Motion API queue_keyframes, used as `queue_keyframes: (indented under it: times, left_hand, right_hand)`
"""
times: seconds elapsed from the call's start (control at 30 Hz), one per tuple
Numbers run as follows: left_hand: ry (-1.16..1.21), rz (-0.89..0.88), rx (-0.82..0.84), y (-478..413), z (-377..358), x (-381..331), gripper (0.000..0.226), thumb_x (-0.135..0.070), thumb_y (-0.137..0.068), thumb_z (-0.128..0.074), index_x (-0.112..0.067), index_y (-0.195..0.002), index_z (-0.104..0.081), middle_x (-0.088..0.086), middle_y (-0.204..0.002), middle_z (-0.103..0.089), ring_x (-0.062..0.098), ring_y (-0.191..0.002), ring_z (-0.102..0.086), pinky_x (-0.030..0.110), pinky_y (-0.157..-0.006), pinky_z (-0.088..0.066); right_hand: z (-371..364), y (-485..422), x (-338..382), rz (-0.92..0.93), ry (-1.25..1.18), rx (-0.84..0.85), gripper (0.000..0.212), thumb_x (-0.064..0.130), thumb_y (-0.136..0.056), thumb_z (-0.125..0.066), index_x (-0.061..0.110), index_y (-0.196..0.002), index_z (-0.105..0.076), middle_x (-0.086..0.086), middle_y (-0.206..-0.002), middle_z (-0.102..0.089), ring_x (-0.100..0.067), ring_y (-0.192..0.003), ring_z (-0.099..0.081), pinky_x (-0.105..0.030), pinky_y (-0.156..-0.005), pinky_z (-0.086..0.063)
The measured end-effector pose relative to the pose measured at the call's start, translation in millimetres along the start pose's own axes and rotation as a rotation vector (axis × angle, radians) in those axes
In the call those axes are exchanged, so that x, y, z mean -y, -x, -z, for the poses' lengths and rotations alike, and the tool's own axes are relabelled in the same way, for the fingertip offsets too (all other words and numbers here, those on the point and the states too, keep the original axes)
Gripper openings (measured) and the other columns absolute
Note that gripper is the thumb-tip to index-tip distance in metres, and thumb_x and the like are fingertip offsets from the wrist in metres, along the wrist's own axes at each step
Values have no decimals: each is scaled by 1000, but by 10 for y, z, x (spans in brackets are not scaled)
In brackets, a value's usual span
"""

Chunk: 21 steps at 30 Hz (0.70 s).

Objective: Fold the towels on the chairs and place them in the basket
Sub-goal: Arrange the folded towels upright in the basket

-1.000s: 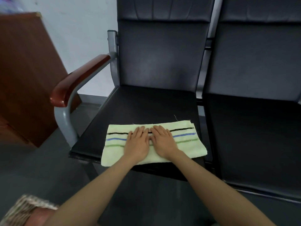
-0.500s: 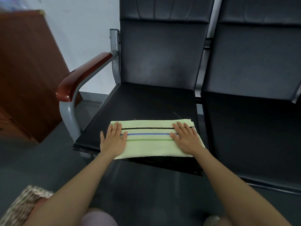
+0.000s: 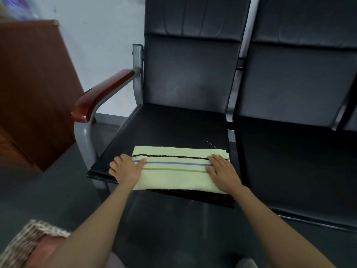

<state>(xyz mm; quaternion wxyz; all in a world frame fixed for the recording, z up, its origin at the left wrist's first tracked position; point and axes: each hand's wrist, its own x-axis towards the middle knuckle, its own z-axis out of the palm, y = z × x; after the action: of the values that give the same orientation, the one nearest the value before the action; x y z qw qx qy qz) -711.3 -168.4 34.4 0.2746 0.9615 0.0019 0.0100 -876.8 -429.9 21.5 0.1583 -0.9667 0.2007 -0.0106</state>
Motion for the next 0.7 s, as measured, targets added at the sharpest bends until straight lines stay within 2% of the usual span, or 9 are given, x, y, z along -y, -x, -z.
queue_keyframes:
  times: [0.1,0.17,0.23,0.33,0.4,0.47,0.53,0.6,0.7]
  left_hand:
    - [-123,56,83,-65,82,-44,73,-64,-81,-56,-4,-121,-47,16,-130,-45,35,-122,-34,45,-101,-25]
    - [-201,57,146,-101,124,-67,69,-65,-82,-53,-6,-118,-54,16,-130,-44,35,-122,-33,43,-101,-24]
    - [-191,1,132,-121,129,-60,60,-61,-85,-54,-7,-109,-58,16,-125,-47,35,-119,-37,43,-99,-28]
    - [77,-109,89,-93,129,-55,39,-45,-92,-54,-7,-98,-46,16,-107,-59,33,-96,-54,39,-76,-41]
    - [223,-122,85,-56,177,-112,33,-39,-94,-54,-10,-102,-39,14,-100,-61,33,-87,-57,38,-68,-42]
    - [330,-133,79,-38,245,-170,38,-34,-94,-56,-13,-119,-37,13,-98,-60,31,-85,-57,39,-71,-44]
    - [434,-185,107,-44,303,-193,44,-29,-95,-53,-23,-135,-35,14,-88,-60,25,-75,-55,37,-70,-45]
    - [493,-263,146,-56,370,-215,36,-24,-98,-48,-30,-133,-45,16,-89,-63,19,-72,-53,29,-66,-43]
    - [599,-301,201,-73,515,-324,24,-20,-98,-49,-26,-115,-65,0,-109,-67,9,-90,-58,18,-77,-41]
  right_hand:
    - [7,-9,6,-4,9,2,53,43,-102,-22,26,-152,-14,6,-160,-9,-11,-147,0,-33,-119,2]
    - [4,-22,6,-4,19,11,53,43,-102,-22,26,-152,-14,5,-160,-9,-12,-147,0,-34,-119,2]
    - [3,-37,7,-4,22,13,54,43,-102,-23,26,-152,-15,5,-160,-10,-13,-147,-1,-35,-120,1]
    - [13,-47,13,0,28,8,54,43,-102,-25,25,-151,-17,4,-159,-12,-14,-147,-3,-37,-120,-1]
    - [27,-50,23,3,29,4,54,44,-101,-26,24,-151,-19,4,-158,-14,-14,-147,-5,-37,-120,-2]
    - [47,-57,35,4,45,1,53,45,-101,-28,24,-150,-22,4,-158,-17,-15,-146,-9,-36,-119,-5]
    - [70,-71,47,6,72,-30,53,46,-100,-32,24,-148,-27,4,-155,-24,-16,-144,-16,-36,-118,-10]
    - [88,-76,67,24,70,-97,52,48,-97,-38,26,-144,-34,5,-149,-34,-15,-139,-26,-37,-116,-16]
    - [79,-80,145,76,30,-87,51,51,-96,-41,32,-143,-35,7,-149,-33,-12,-140,-23,-38,-117,-13]
